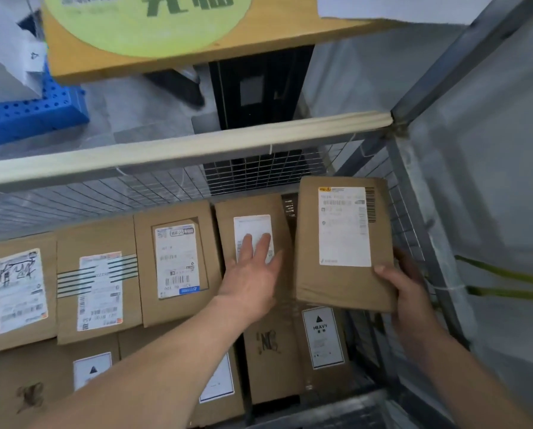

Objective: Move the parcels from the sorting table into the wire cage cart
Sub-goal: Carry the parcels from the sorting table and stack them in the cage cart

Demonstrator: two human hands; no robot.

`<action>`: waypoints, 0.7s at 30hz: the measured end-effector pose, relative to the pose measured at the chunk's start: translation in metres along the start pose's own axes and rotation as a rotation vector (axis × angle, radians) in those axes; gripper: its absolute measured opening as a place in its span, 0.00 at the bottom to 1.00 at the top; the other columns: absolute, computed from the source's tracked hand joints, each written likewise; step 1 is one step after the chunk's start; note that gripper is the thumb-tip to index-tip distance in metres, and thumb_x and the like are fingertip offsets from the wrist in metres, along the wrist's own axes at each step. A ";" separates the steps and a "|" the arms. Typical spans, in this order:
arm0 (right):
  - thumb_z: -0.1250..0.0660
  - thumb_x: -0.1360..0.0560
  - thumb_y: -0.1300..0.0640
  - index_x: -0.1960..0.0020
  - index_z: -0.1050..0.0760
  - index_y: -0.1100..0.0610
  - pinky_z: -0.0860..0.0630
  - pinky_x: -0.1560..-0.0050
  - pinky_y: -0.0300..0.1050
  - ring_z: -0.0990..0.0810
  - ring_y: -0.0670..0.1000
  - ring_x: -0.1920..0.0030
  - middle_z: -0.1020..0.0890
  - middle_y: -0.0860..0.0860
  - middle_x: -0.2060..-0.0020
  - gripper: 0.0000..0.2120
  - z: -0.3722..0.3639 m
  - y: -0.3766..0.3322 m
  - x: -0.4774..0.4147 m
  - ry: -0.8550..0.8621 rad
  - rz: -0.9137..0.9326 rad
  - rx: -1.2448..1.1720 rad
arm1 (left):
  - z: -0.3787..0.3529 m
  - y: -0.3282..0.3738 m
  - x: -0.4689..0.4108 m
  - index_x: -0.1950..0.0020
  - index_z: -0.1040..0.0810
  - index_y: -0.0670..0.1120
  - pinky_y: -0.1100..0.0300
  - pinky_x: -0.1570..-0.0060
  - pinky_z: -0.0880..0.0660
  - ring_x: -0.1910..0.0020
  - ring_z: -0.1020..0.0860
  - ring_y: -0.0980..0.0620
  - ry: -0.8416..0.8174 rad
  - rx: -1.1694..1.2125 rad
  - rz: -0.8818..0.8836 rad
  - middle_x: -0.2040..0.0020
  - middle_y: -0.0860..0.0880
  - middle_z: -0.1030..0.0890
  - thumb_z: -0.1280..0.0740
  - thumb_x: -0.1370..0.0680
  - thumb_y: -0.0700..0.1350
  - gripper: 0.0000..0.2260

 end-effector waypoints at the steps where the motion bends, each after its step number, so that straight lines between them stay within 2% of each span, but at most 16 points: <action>1: 0.34 0.24 0.61 0.33 0.26 0.43 0.21 0.52 0.52 0.16 0.52 0.46 0.15 0.47 0.44 0.22 0.000 0.000 -0.001 -0.006 0.011 0.000 | -0.005 -0.001 -0.003 0.18 0.51 0.51 0.38 0.24 0.45 0.20 0.63 0.37 0.001 -0.008 0.007 0.18 0.46 0.62 0.29 0.22 0.42 0.40; 6: 0.31 0.31 0.58 0.30 0.27 0.44 0.20 0.49 0.56 0.15 0.51 0.48 0.14 0.47 0.45 0.29 0.003 0.002 -0.005 -0.009 0.038 0.002 | -0.019 -0.009 -0.006 0.18 0.51 0.50 0.38 0.26 0.39 0.22 0.64 0.32 0.011 -0.088 0.020 0.19 0.43 0.64 0.32 0.26 0.30 0.44; 7: 0.31 0.32 0.57 0.30 0.27 0.44 0.20 0.49 0.56 0.15 0.51 0.48 0.14 0.46 0.45 0.30 0.003 0.002 -0.005 -0.010 0.037 0.002 | -0.021 -0.013 -0.006 0.18 0.53 0.51 0.37 0.26 0.38 0.22 0.63 0.32 0.015 -0.099 0.022 0.19 0.42 0.64 0.32 0.27 0.29 0.45; 11: 0.34 0.25 0.65 0.32 0.26 0.43 0.20 0.48 0.59 0.16 0.55 0.46 0.14 0.46 0.46 0.26 0.005 0.004 -0.006 0.003 0.037 0.044 | -0.024 -0.022 -0.007 0.18 0.54 0.52 0.38 0.27 0.37 0.22 0.63 0.31 0.008 -0.113 0.018 0.19 0.41 0.64 0.33 0.27 0.29 0.46; 15: 0.33 0.25 0.66 0.36 0.24 0.41 0.22 0.52 0.54 0.16 0.54 0.46 0.15 0.47 0.45 0.25 0.002 0.008 -0.012 -0.011 0.047 0.081 | -0.024 -0.020 -0.006 0.18 0.53 0.51 0.37 0.27 0.38 0.22 0.63 0.30 0.003 -0.122 0.018 0.19 0.40 0.64 0.35 0.25 0.30 0.42; 18: 0.32 0.26 0.65 0.31 0.26 0.46 0.21 0.49 0.55 0.16 0.55 0.44 0.16 0.49 0.42 0.26 -0.001 0.012 -0.023 -0.009 0.046 0.101 | -0.025 -0.020 -0.005 0.18 0.53 0.50 0.37 0.27 0.38 0.22 0.63 0.30 0.002 -0.132 0.009 0.19 0.40 0.64 0.36 0.23 0.31 0.40; 21: 0.31 0.30 0.58 0.32 0.23 0.49 0.21 0.45 0.57 0.17 0.56 0.43 0.15 0.51 0.43 0.26 -0.004 0.015 -0.043 0.009 0.022 0.097 | -0.026 -0.022 -0.006 0.18 0.52 0.49 0.37 0.28 0.36 0.22 0.62 0.30 0.008 -0.146 0.000 0.19 0.39 0.64 0.36 0.24 0.31 0.40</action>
Point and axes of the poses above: each hand's wrist, its own x-axis away from the middle knuckle, its own z-axis out of the back of the hand, y = z × x, the point moved 7 cm from there along -x, towards the middle knuckle
